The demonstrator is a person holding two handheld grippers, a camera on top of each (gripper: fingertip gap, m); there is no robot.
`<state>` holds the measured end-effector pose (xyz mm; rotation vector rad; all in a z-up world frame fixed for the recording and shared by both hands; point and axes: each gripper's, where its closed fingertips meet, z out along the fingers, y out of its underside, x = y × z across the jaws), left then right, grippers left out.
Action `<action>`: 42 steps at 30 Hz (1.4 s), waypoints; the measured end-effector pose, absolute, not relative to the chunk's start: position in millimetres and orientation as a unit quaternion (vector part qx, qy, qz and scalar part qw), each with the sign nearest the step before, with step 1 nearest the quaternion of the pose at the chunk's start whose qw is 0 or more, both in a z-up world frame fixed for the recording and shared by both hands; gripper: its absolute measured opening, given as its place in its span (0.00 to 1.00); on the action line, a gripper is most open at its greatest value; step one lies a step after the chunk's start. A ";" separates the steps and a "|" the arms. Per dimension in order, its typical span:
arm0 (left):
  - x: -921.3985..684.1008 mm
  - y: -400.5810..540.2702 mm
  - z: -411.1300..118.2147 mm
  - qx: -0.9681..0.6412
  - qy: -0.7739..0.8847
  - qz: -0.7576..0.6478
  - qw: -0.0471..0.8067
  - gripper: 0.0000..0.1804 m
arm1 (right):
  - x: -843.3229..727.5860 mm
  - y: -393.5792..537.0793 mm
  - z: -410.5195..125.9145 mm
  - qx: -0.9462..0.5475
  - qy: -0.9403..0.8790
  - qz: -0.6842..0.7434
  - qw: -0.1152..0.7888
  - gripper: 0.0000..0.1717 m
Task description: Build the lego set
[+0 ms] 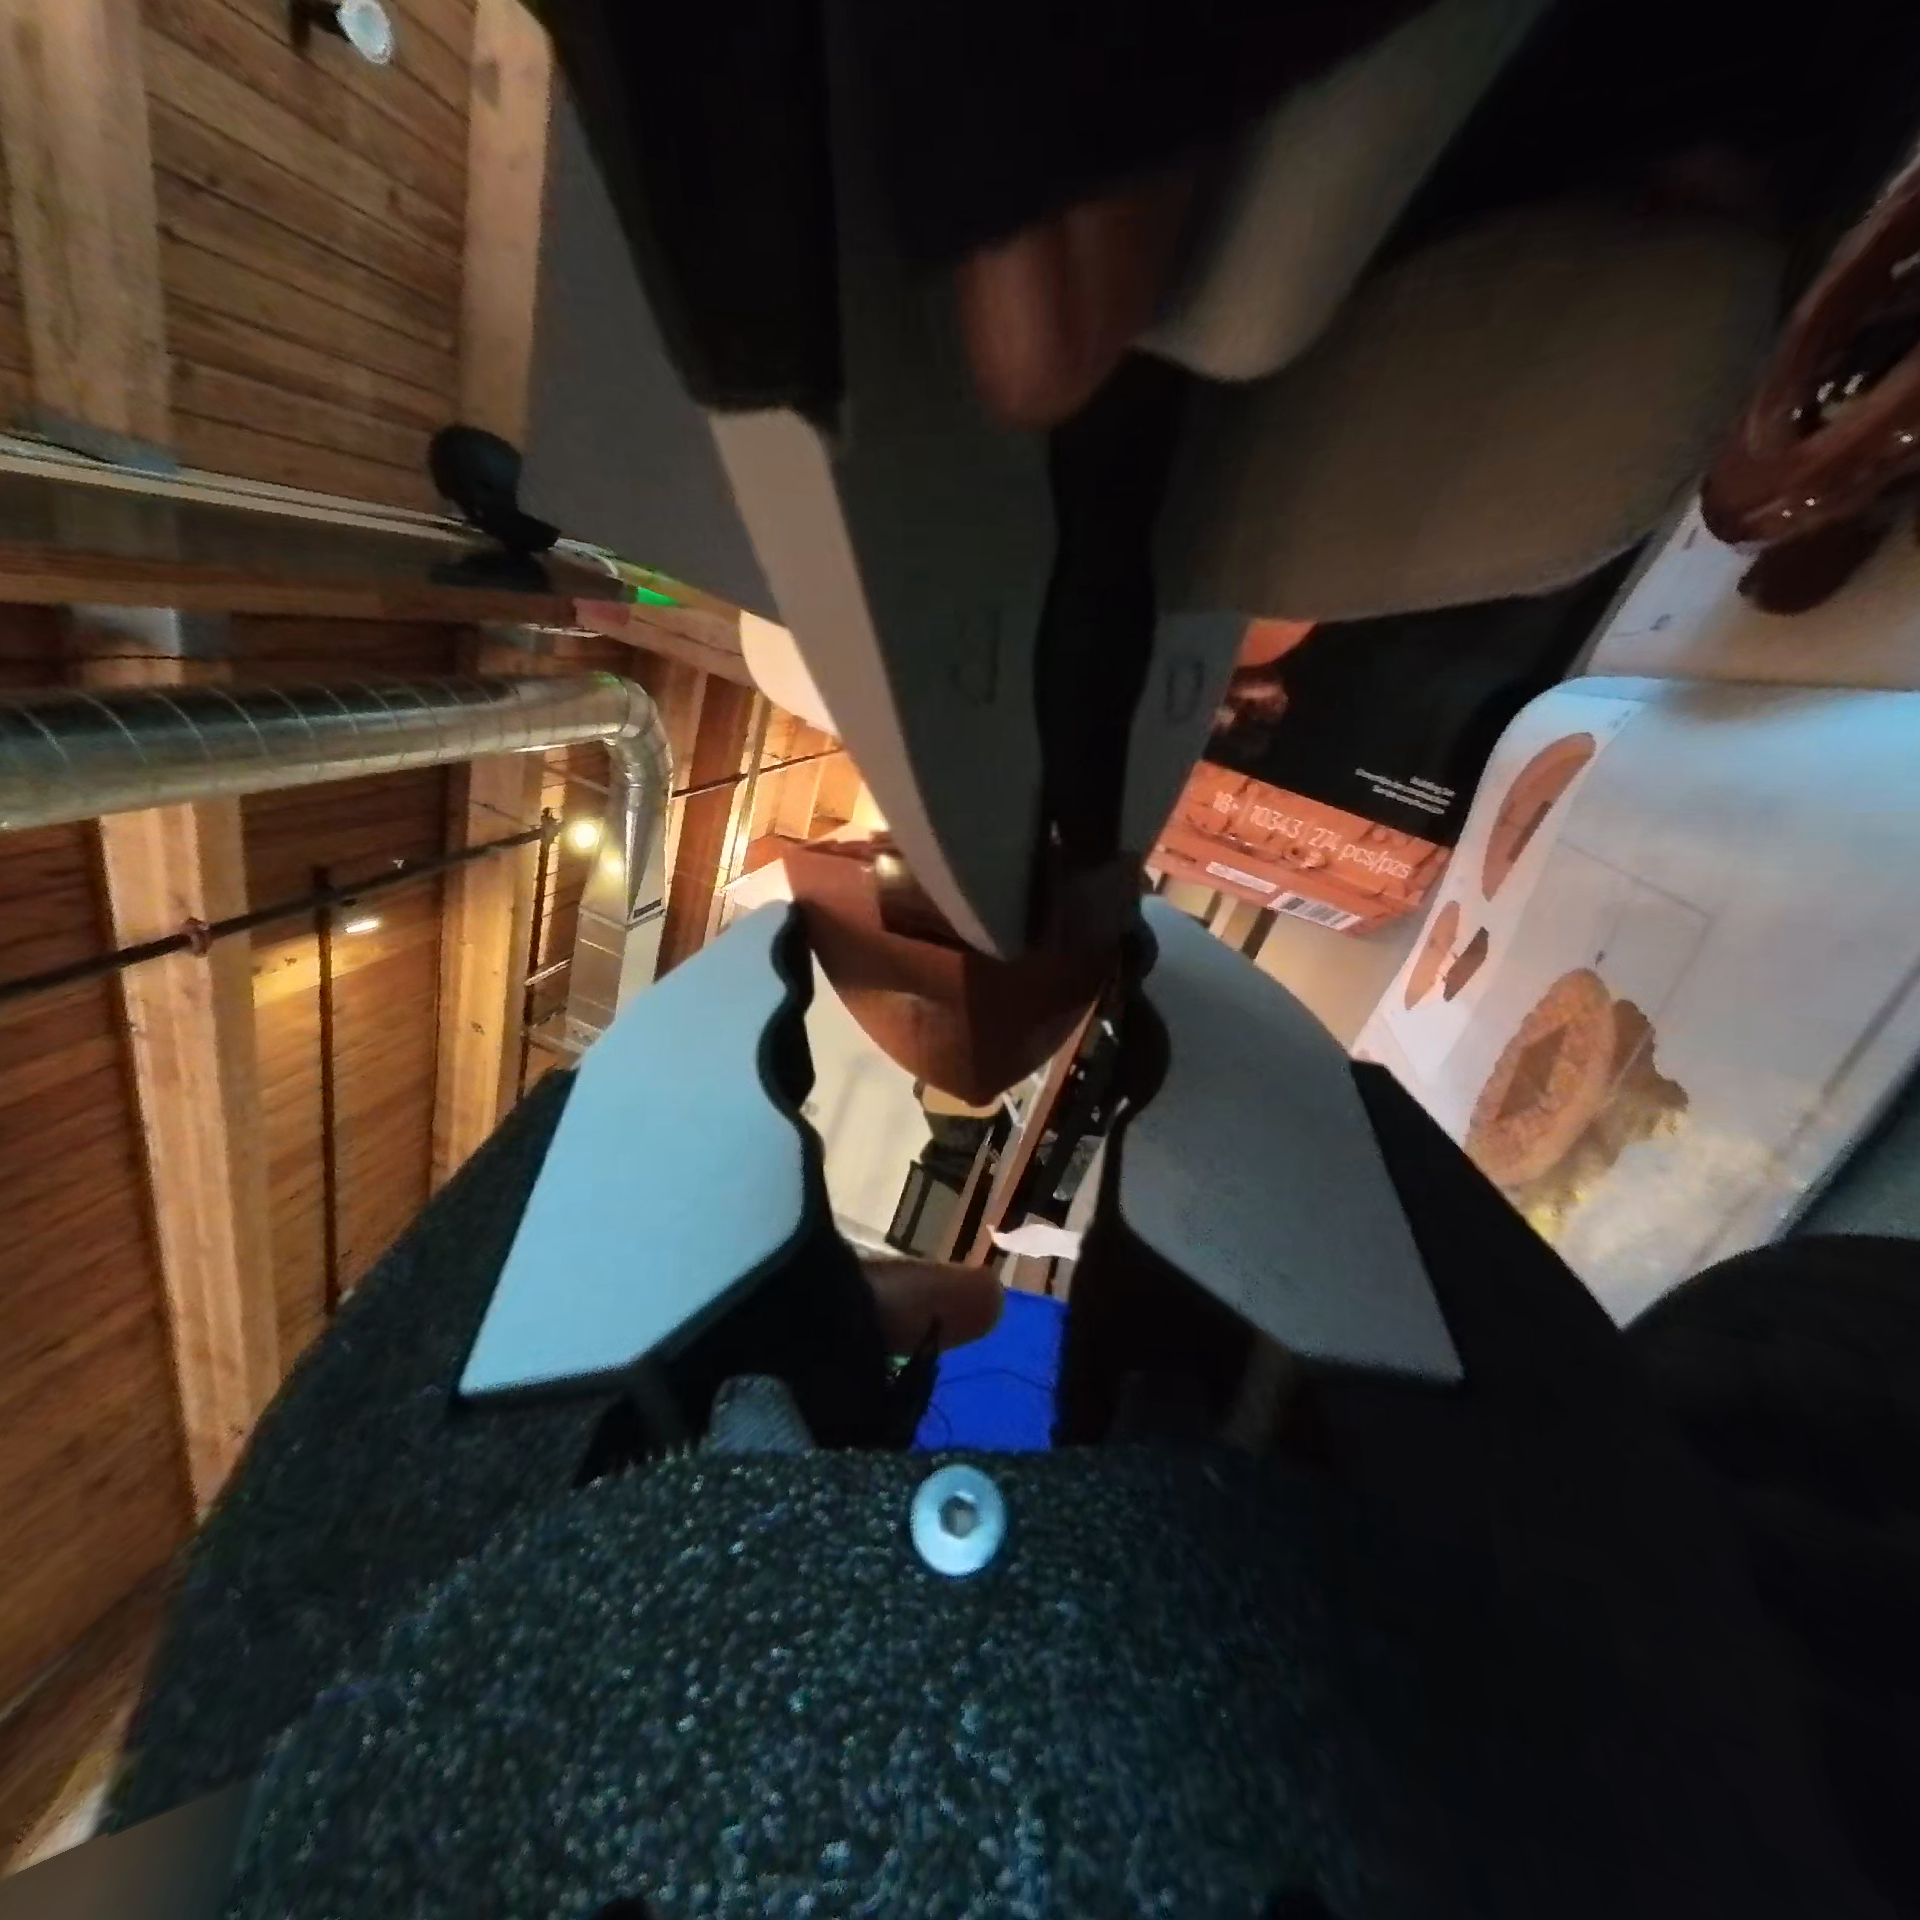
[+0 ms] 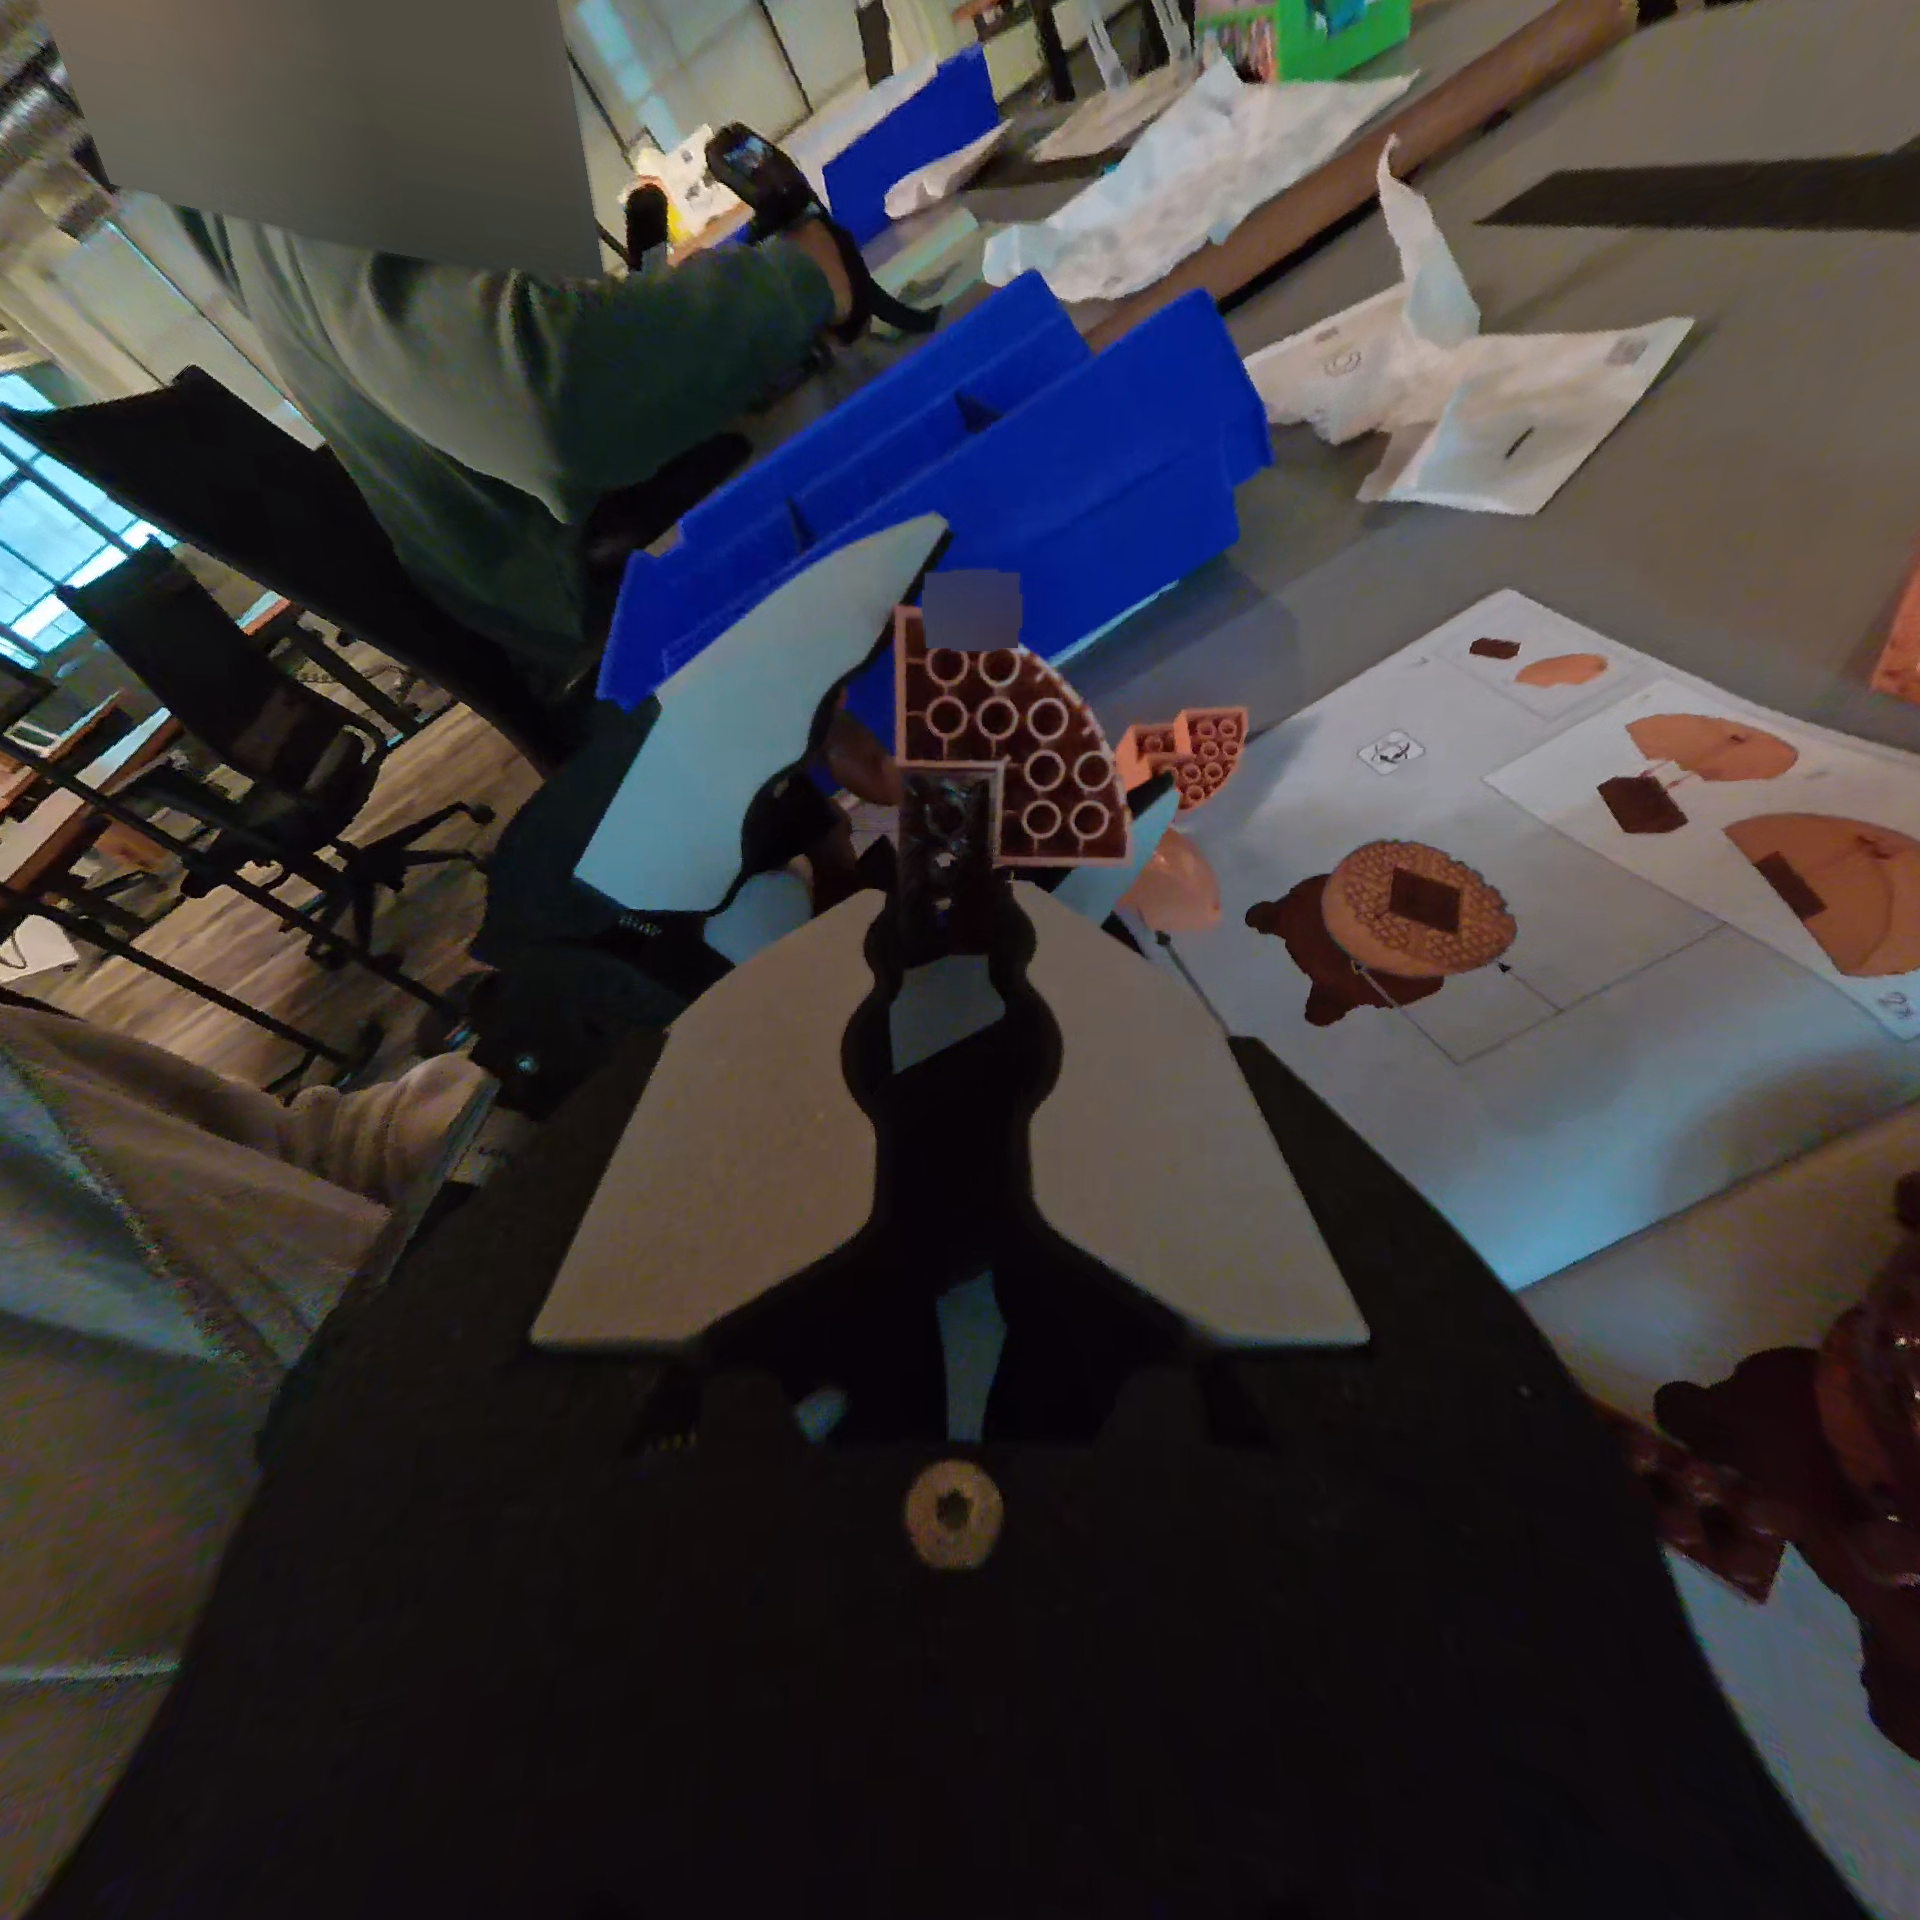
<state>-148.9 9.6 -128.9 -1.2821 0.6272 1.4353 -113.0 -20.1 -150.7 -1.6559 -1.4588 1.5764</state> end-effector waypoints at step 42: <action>-124.1 4.8 -145.4 -0.716 0.179 0.091 0.669 0.31 | -68.5 -6.0 -98.9 -0.351 -0.610 0.607 0.369 0.41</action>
